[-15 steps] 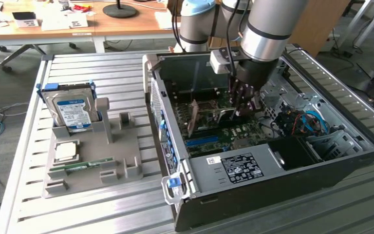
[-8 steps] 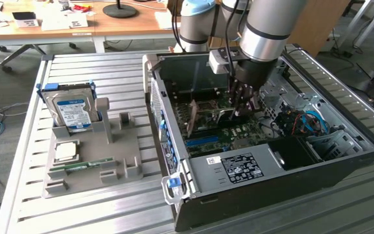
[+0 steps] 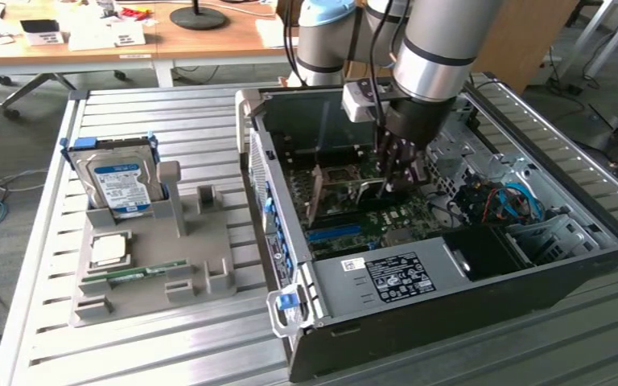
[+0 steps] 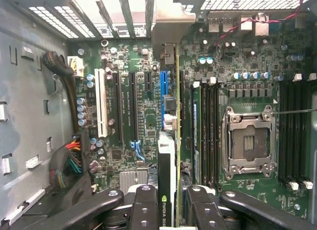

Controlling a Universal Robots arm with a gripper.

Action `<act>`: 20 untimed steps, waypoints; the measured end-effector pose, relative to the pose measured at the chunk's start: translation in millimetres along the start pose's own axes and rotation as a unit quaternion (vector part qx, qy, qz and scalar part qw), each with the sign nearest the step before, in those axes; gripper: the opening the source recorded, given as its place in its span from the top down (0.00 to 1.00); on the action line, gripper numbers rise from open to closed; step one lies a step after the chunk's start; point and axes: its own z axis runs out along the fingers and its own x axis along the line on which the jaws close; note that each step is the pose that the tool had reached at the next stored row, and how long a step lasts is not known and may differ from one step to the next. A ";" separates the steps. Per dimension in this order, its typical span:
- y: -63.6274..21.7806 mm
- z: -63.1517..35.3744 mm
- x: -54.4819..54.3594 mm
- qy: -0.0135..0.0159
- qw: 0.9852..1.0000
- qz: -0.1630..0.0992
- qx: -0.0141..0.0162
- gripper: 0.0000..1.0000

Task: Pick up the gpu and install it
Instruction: 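Insert the gpu into the slot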

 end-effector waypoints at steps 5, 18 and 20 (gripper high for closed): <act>3.8 0.0 0.2 0.000 1.000 0.000 0.000 0.73; 8.4 0.0 0.5 0.000 1.000 0.000 0.000 0.73; 8.6 0.8 0.6 0.000 1.000 0.000 0.000 0.73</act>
